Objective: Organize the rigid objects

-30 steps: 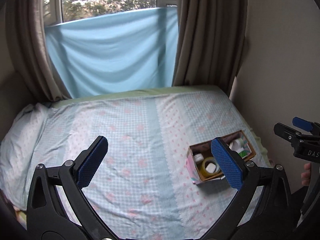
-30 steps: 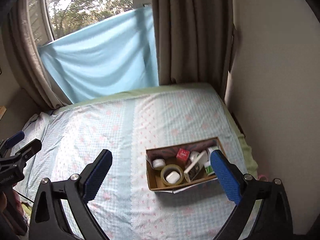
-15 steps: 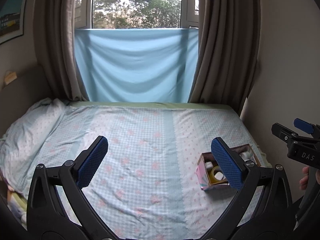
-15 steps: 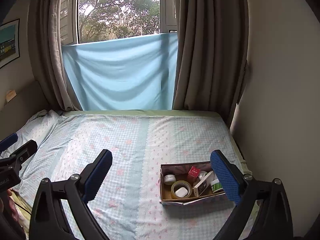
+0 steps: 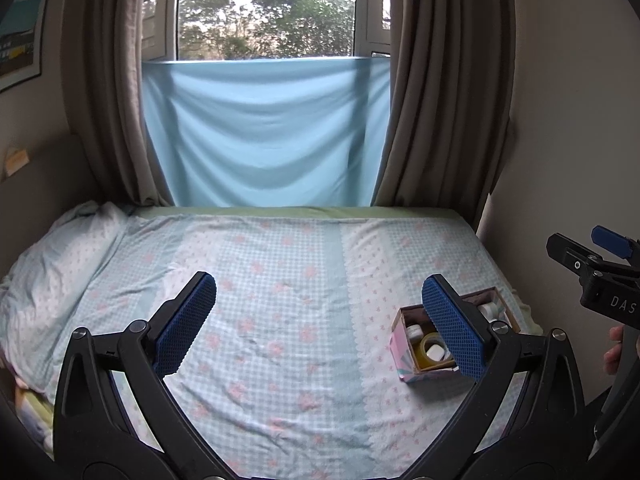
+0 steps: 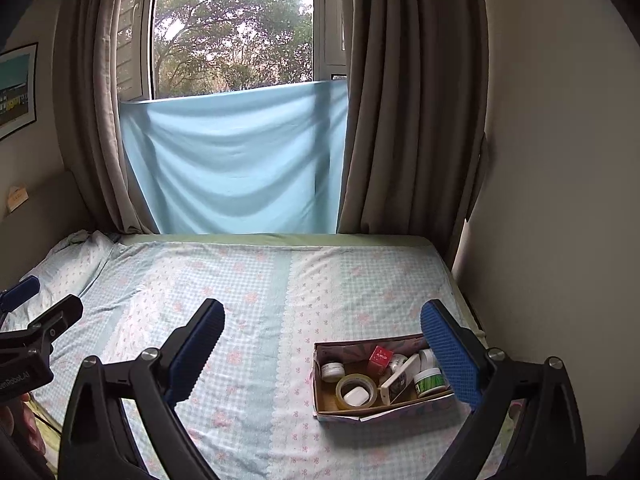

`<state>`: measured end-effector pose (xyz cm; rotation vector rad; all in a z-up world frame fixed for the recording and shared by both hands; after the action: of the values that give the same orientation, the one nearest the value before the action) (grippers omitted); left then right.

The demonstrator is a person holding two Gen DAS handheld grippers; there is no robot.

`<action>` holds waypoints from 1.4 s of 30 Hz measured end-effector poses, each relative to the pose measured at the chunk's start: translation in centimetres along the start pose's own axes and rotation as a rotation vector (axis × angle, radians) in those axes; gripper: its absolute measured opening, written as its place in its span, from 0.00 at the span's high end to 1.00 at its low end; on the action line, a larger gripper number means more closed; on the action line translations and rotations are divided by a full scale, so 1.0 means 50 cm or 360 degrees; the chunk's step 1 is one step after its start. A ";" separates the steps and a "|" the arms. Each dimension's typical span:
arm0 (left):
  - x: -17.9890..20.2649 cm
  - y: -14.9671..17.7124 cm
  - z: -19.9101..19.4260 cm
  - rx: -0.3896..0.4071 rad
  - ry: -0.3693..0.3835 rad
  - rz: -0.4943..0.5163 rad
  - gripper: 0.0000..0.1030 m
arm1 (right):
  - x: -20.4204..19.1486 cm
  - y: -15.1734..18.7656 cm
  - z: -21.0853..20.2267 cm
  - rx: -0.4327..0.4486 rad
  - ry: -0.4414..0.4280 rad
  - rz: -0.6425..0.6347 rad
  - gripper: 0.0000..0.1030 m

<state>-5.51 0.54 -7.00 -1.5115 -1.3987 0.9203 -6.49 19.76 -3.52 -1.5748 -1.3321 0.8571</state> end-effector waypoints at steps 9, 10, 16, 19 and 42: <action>0.007 -0.002 0.000 -0.0007 0.0003 0.0003 0.00 | 0.001 -0.003 -0.005 -0.0004 0.0005 -0.0002 0.05; 0.007 -0.002 -0.001 -0.0006 0.0002 0.0002 0.00 | 0.001 -0.002 -0.005 -0.0006 0.0005 -0.0002 0.05; 0.008 0.002 -0.006 0.0003 0.0000 0.0006 0.00 | 0.001 0.001 -0.005 -0.0010 0.0003 0.0006 0.05; 0.010 0.003 -0.006 -0.0001 -0.0001 0.0011 0.00 | 0.002 0.003 -0.006 -0.0010 0.0003 0.0009 0.05; 0.020 -0.001 -0.005 0.0035 -0.0012 0.0055 0.00 | 0.005 0.007 -0.006 0.0000 0.0031 0.0024 0.05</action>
<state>-5.20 1.51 -6.81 -1.5214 -1.3674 0.9604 -6.05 19.94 -3.71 -1.5908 -1.3079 0.8488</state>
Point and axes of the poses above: each gripper's, at about its wrist camera, not at the fingertips, and z roughly the way its jaws point, x to its right, y to its underside, the point moved 5 cm from there along z, roughly the way its jaws point, and after that the axes turned 11 degrees about x, right-handed, at the moved point
